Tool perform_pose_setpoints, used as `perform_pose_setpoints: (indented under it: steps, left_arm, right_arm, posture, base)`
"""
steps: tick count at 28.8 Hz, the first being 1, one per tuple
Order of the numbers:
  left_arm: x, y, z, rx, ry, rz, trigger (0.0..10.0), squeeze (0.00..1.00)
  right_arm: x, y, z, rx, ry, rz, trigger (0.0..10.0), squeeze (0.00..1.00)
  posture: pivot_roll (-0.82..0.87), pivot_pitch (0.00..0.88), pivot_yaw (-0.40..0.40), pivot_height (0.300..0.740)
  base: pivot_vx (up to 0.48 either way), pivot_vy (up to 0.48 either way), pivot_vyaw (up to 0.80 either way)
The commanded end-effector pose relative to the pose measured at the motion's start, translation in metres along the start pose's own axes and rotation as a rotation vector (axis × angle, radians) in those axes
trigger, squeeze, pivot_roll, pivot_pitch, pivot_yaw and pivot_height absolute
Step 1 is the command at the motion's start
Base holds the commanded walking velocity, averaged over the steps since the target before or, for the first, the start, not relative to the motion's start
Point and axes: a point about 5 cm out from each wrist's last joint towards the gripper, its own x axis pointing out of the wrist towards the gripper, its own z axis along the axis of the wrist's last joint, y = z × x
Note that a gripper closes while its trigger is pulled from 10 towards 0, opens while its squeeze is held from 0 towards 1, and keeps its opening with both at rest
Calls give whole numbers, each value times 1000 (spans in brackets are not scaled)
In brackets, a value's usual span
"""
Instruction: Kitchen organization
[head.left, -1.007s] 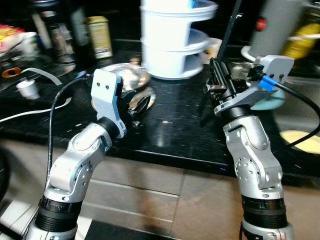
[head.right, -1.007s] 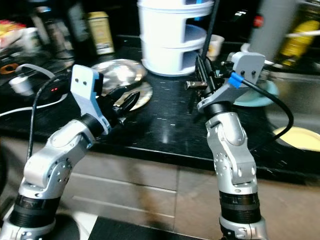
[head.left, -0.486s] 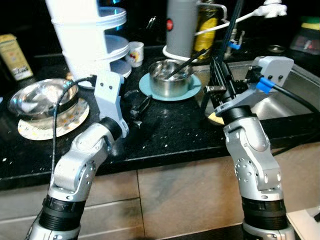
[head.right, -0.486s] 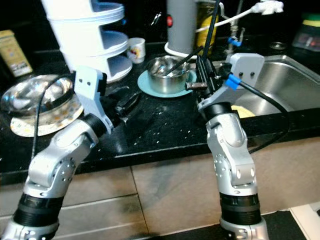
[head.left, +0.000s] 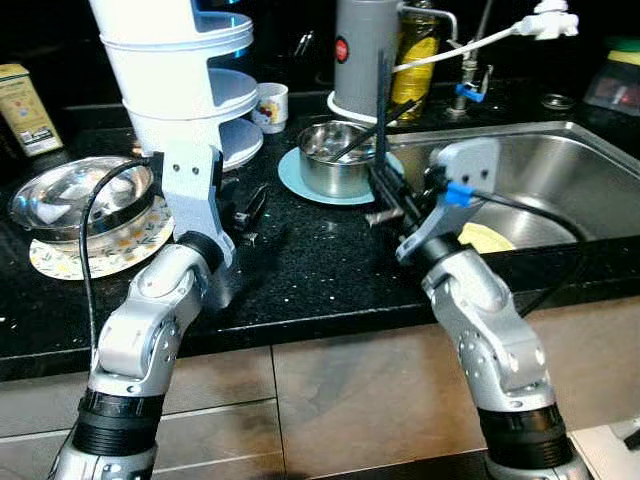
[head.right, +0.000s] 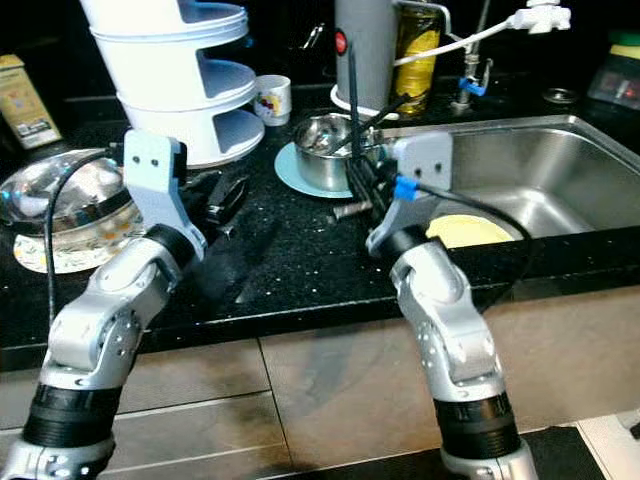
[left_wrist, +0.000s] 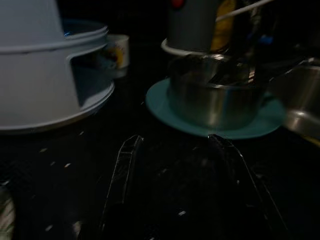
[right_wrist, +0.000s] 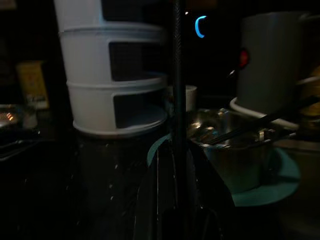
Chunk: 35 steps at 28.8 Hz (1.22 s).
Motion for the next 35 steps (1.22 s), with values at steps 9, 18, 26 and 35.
perform_pose_setpoints:
  steps: [9, 18, 26, 35]
  left_arm:
    - [-5, 7, -4, 39, 27, 38, 10000, 0]
    - [-7, 4, -4, 50, 24, 32, 10000, 0]
    - [-6, 3, -4, 49, 23, 30, 10000, 0]
    - [-7, 5, -3, 48, 22, 36, 10000, 0]
  right_arm:
    - [-2, 0, 1, -3, 5, 4, 10000, 0]
    - [-3, -4, 4, -7, -15, -21, 10000, 0]
    - [-3, -5, 6, -8, -23, -23, 10000, 0]
    - [-1, -6, 8, -9, -26, -21, 10000, 0]
  posture:
    - [12, 241, -19, 740]
    - [6, 238, -17, 740]
    - [0, 232, -18, 740]
    - [-2, 233, -22, 740]
  base:
    - [0, 0, 0]
    - [0, -107, 0]
    - [0, -413, 0]
    - [0, -428, 0]
